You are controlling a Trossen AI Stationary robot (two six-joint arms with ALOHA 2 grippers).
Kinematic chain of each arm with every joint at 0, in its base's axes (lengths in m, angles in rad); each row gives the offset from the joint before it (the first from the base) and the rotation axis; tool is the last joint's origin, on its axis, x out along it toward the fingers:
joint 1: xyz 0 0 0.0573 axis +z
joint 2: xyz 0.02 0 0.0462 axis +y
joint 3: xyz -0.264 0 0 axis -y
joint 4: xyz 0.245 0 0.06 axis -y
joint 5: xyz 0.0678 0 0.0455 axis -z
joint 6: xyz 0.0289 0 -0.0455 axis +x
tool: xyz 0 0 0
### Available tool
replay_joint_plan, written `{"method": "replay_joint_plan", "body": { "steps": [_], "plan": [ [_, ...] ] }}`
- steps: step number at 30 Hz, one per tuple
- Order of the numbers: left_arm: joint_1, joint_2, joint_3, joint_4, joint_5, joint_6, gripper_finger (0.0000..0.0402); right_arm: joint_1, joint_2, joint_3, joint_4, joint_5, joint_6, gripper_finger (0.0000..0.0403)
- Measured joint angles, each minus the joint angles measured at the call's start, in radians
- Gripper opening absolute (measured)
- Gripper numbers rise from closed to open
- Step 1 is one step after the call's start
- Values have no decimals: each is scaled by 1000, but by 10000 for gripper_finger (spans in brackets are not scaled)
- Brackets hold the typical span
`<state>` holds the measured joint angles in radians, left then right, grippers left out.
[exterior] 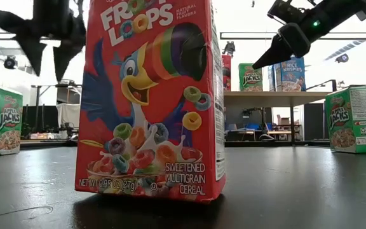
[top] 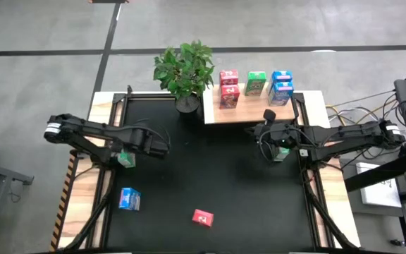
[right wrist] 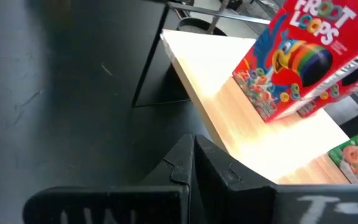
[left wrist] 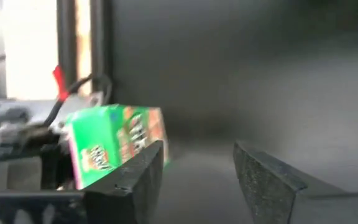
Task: Stack cereal on shelf
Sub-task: Put the left green cereal box on the shelf
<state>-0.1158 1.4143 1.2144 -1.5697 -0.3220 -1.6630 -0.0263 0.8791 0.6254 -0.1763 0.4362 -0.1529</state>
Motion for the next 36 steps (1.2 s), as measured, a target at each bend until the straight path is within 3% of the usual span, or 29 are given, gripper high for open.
{"method": "replay_joint_plan", "body": {
  "steps": [5, 11, 13, 18, 24, 31, 36],
  "plan": [
    [28, -11, 76, 0, -136, 83, 147, -20, 0, -2, 0, -1, -2, 9],
    [35, -13, 80, -1, -300, 342, 125, -29, 0, -4, 3, -26, -22, 9],
    [48, -29, 83, -2, -274, 356, 124, -30, 0, -5, 10, -30, -28, 9],
    [97, -108, 63, -2, -96, 364, 141, -44, 0, -5, 36, -80, -36, 9],
    [100, -188, -12, -1, -69, 307, 169, -49, 0, -5, 38, -104, -44, 9],
    [99, -240, -185, -3, 52, 188, 201, -49, 0, -7, 36, -123, -30, 9],
    [99, -243, -235, -1, 52, 177, 218, -51, 0, -17, 37, -175, -31, 9]
  ]
}}
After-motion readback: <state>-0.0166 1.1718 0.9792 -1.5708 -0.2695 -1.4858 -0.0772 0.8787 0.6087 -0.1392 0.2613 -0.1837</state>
